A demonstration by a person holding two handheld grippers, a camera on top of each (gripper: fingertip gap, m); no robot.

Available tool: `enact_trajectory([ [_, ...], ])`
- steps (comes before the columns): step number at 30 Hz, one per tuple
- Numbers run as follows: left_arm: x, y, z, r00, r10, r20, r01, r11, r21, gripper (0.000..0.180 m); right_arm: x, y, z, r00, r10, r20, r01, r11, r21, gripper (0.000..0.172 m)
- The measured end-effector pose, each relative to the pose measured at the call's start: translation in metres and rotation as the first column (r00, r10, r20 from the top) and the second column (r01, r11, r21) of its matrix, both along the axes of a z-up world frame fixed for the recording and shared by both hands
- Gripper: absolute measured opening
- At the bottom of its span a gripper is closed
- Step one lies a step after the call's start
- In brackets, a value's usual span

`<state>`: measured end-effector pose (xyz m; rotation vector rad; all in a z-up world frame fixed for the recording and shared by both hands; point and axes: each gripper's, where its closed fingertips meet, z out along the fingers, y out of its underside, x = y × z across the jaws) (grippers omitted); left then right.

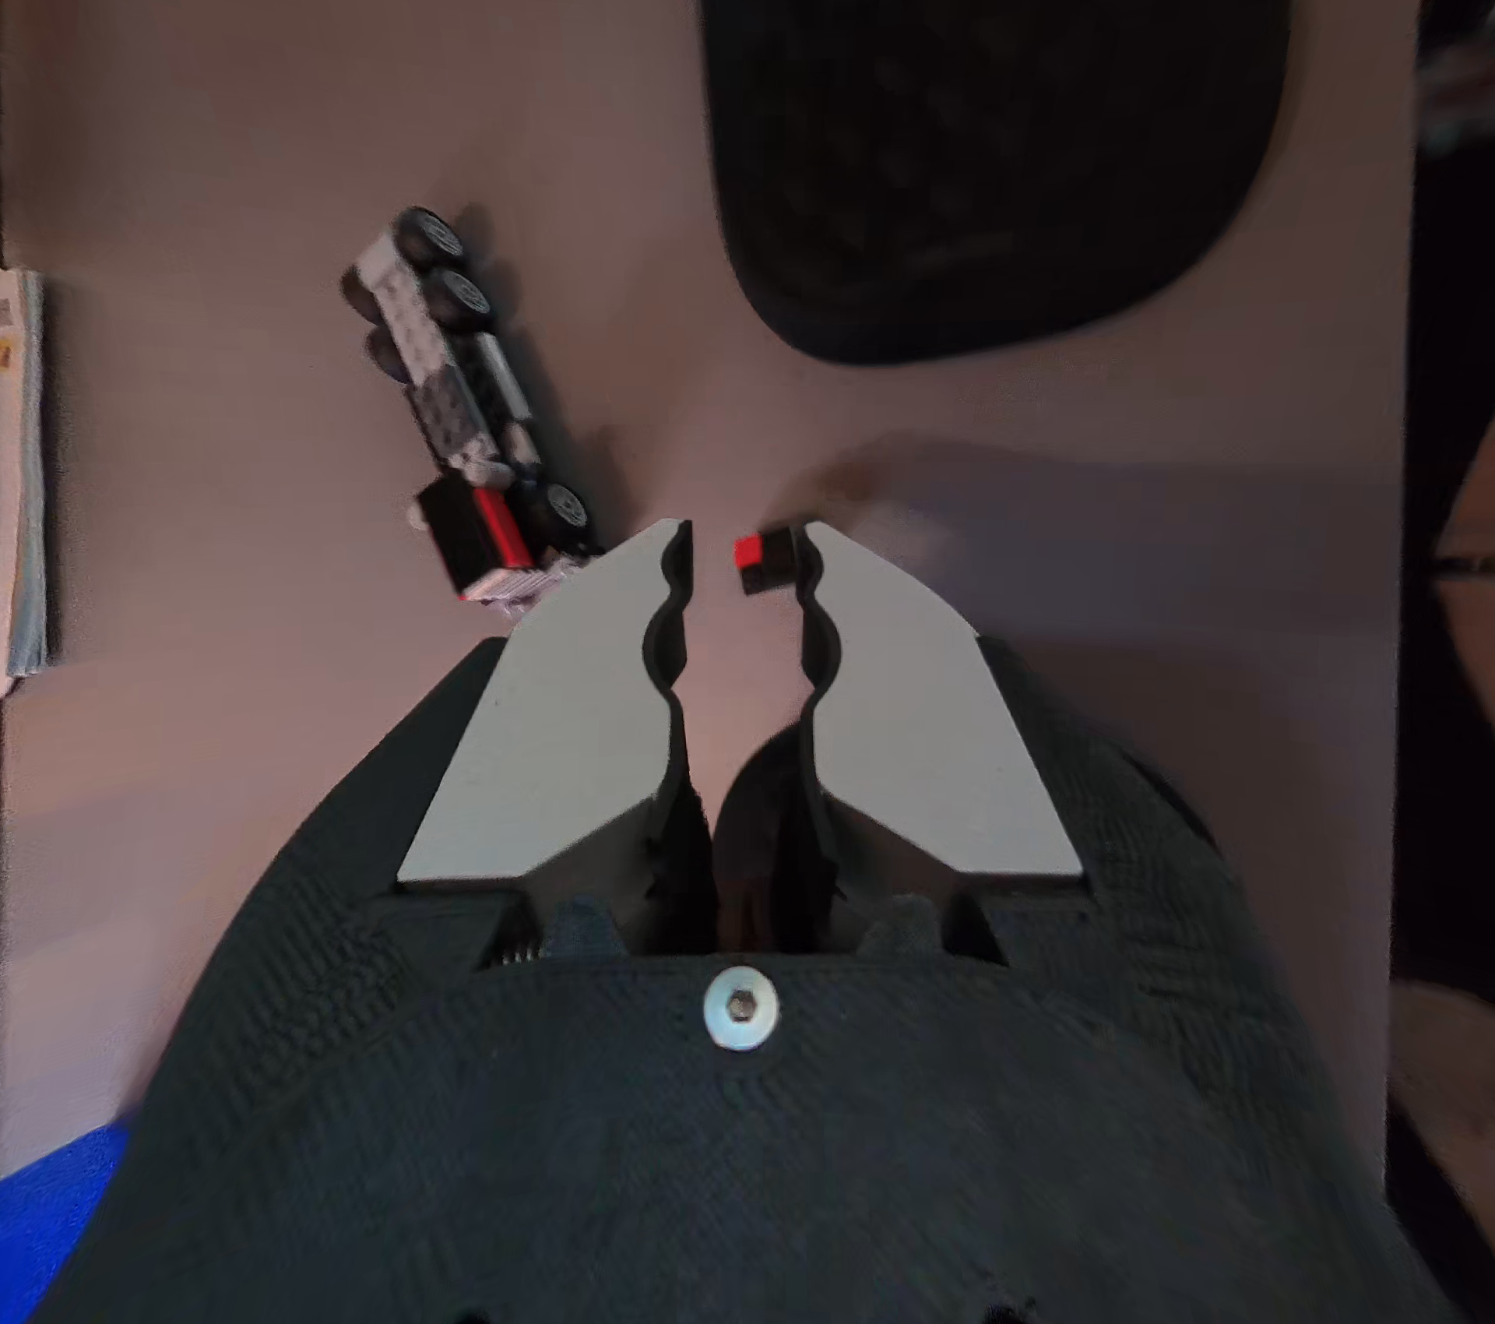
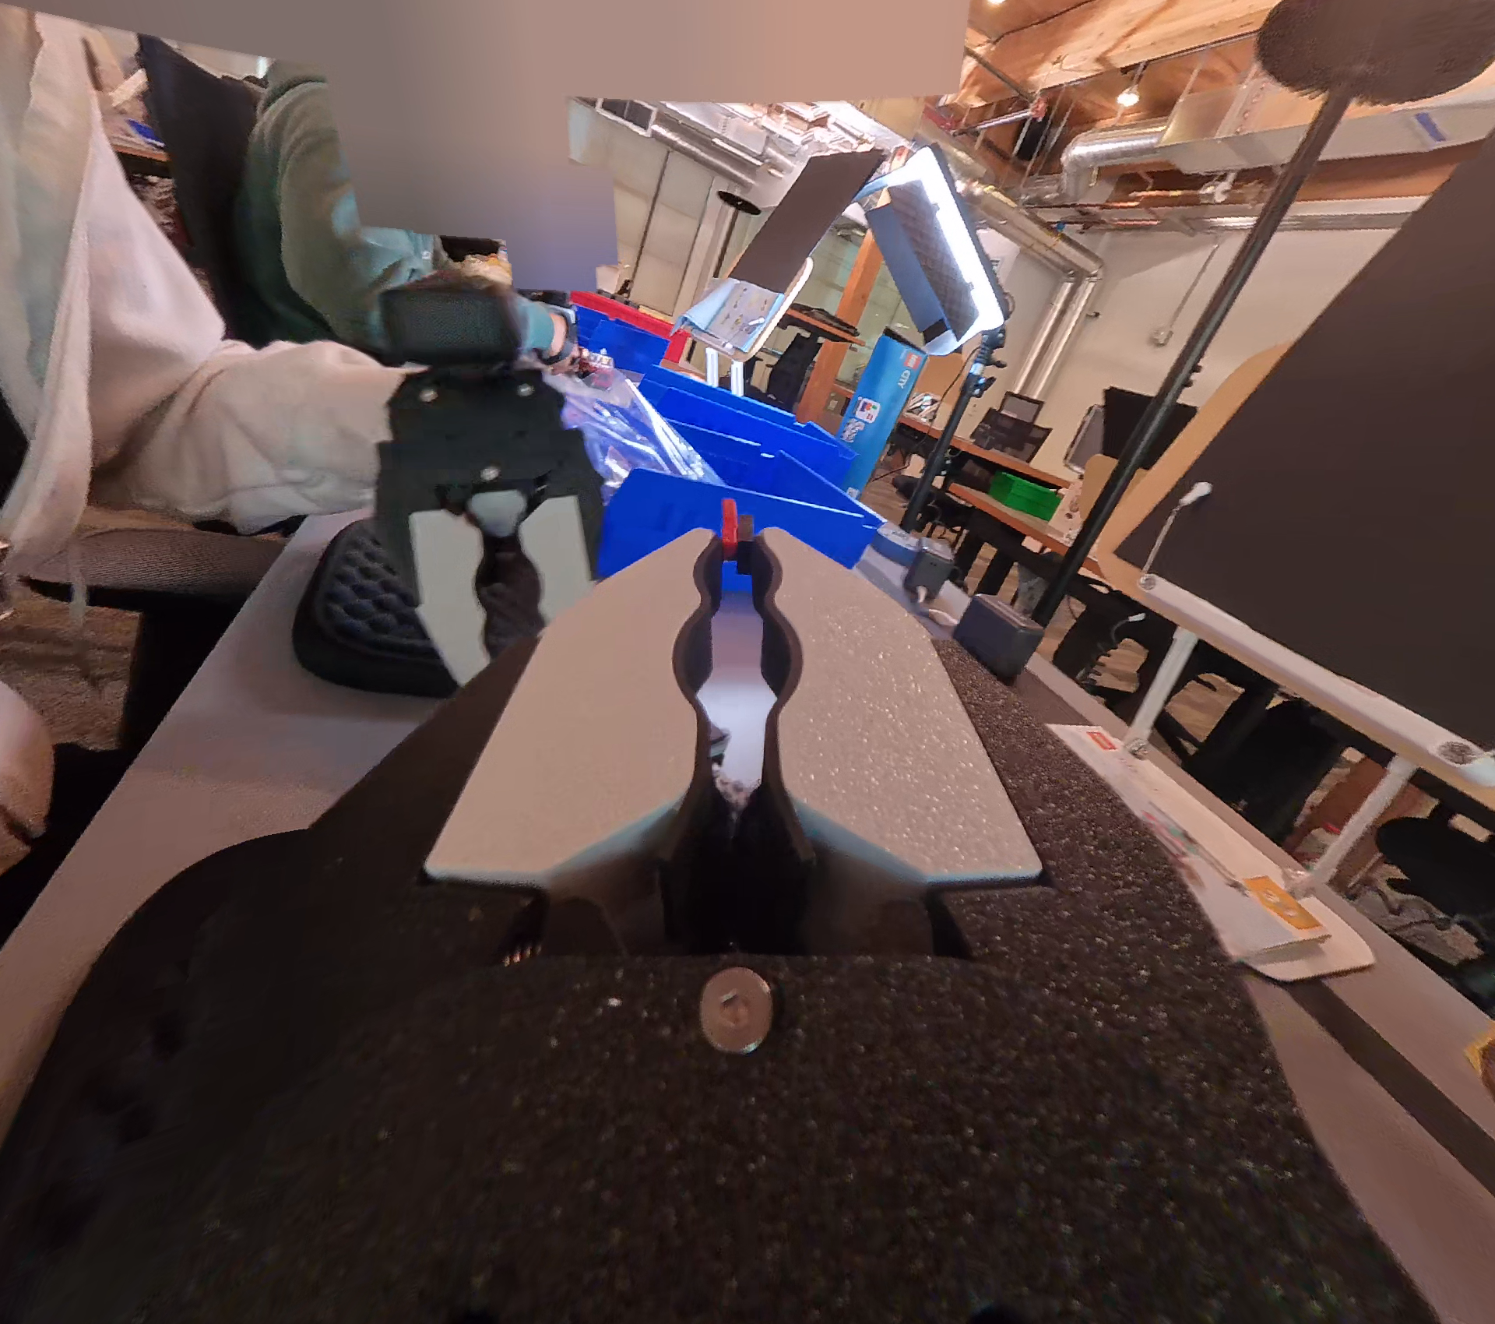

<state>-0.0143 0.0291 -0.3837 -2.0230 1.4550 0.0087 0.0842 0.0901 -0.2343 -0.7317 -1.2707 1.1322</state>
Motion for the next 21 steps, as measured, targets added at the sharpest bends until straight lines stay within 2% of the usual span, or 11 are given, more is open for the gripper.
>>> enact_trajectory([
  [2, 0.007, 0.011, 0.02, 0.981, 0.024, 0.193, -0.03, 0.999, 0.025, 0.027, -0.003, -0.003, -0.003, 1.0, 0.021, 0.016, -0.021, 1.0, -0.007, 0.006],
  [4, 0.023, 0.023, 0.054, 0.881, -0.009, 0.474, -0.021, 0.998, 0.058, 0.028, -0.007, -0.006, -0.003, 0.999, 0.044, 0.009, -0.044, 0.999, -0.026, 0.006],
  [6, 0.038, 0.031, 0.1, 0.671, -0.074, 0.738, -0.001, 0.995, 0.101, 0.028, -0.011, -0.007, 0.0, 0.998, 0.059, -0.012, -0.059, 0.996, -0.07, 0.006],
  [8, 0.04, 0.041, 0.139, 0.403, -0.089, 0.911, -0.01, 0.995, 0.101, 0.027, -0.013, -0.005, 0.005, 0.995, 0.069, -0.067, -0.077, 0.989, -0.13, 0.006],
  [11, 0.035, 0.058, 0.166, -0.005, 0.084, 0.996, 0.089, 0.993, -0.084, 0.024, -0.017, 0.002, 0.005, 0.991, 0.06, -0.119, -0.083, 0.977, -0.197, 0.006],
  [13, 0.037, 0.063, 0.164, -0.13, 0.177, 0.976, 0.213, 0.966, -0.147, 0.024, -0.024, 0.003, -0.002, 0.995, 0.035, -0.09, -0.051, 0.982, -0.18, 0.006],
  [15, 0.041, 0.06, 0.157, -0.151, 0.17, 0.974, 0.253, 0.959, -0.128, 0.021, -0.032, 0.002, -0.011, 0.999, 0.019, -0.034, -0.025, 0.987, -0.161, 0.006],
  [16, 0.043, 0.055, 0.152, -0.12, 0.133, 0.984, 0.242, 0.965, -0.101, 0.02, -0.035, 0.001, -0.014, 1.0, 0.024, -0.012, -0.026, 0.986, -0.163, 0.006],
  [17, 0.047, 0.053, 0.145, -0.043, 0.072, 0.996, 0.207, 0.976, -0.062, 0.019, -0.038, 0.0, -0.017, 0.999, 0.033, -0.001, -0.033, 0.985, -0.172, 0.006],
  [19, 0.048, 0.055, 0.131, 0.179, -0.075, 0.981, 0.087, 0.994, 0.061, 0.019, -0.04, -0.001, -0.019, 0.999, 0.047, 0.002, -0.045, 0.982, -0.185, 0.006],
  [21, 0.046, 0.053, 0.132, 0.297, -0.199, 0.934, 0.024, 0.979, 0.201, 0.016, -0.041, -0.004, -0.02, 0.998, 0.054, 0.011, -0.051, 0.983, -0.175, 0.006],
])
